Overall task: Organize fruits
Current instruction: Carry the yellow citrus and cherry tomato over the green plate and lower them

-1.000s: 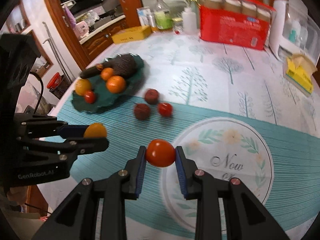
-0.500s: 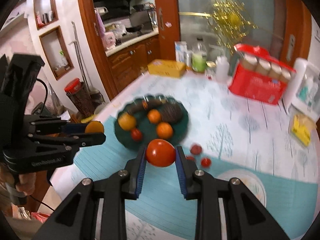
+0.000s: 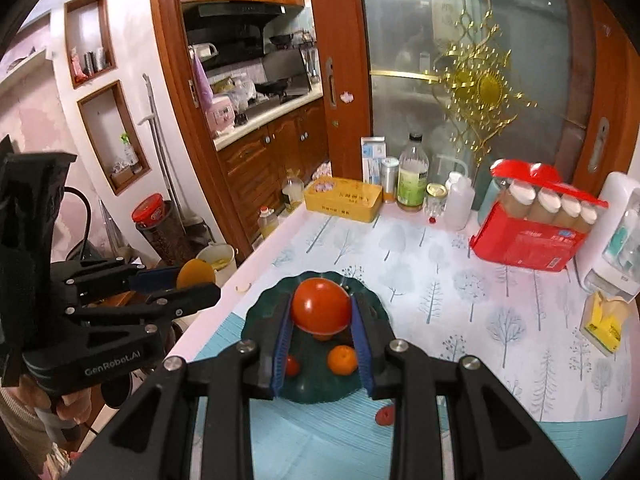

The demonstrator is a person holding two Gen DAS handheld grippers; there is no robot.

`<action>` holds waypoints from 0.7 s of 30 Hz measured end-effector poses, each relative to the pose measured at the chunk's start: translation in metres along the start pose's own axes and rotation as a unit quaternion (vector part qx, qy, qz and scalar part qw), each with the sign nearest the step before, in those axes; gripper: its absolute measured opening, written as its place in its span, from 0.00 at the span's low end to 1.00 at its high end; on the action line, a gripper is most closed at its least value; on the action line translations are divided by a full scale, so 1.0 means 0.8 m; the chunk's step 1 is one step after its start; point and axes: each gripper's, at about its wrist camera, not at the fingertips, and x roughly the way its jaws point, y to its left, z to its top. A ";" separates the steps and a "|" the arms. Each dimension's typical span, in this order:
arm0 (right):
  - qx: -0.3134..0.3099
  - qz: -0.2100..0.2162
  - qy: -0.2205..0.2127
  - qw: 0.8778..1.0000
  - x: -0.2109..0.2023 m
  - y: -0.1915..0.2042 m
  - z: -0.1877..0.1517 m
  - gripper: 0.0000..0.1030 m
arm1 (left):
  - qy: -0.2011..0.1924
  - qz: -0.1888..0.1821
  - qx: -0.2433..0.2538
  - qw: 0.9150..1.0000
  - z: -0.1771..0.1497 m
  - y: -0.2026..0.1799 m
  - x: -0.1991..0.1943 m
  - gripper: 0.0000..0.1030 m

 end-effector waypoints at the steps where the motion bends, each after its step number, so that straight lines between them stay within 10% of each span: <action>1: 0.004 -0.001 0.011 1.000 0.016 -0.004 -0.002 0.28 | 0.007 -0.003 -0.002 1.000 -0.002 -0.002 0.012 0.27; 21: 0.050 0.055 0.174 0.982 0.201 -0.041 -0.132 0.28 | 0.141 -0.014 -0.007 0.990 -0.062 0.005 0.215 0.27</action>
